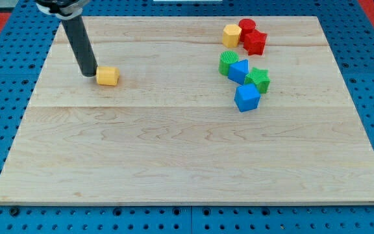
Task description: Move the yellow heart closer to the triangle
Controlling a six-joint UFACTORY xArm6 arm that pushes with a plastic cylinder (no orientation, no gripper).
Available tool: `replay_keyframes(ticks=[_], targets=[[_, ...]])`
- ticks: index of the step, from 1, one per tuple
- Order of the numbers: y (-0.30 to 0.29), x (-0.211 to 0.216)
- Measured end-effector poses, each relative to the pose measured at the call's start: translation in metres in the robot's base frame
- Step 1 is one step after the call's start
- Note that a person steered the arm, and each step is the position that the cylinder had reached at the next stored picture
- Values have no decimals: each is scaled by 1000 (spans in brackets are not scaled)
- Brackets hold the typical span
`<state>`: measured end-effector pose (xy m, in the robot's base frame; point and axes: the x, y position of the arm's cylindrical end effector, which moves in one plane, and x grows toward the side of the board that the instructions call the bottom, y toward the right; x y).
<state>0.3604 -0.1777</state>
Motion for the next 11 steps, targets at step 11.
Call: replay_keyframes(ticks=[11], targets=[[133,-34]])
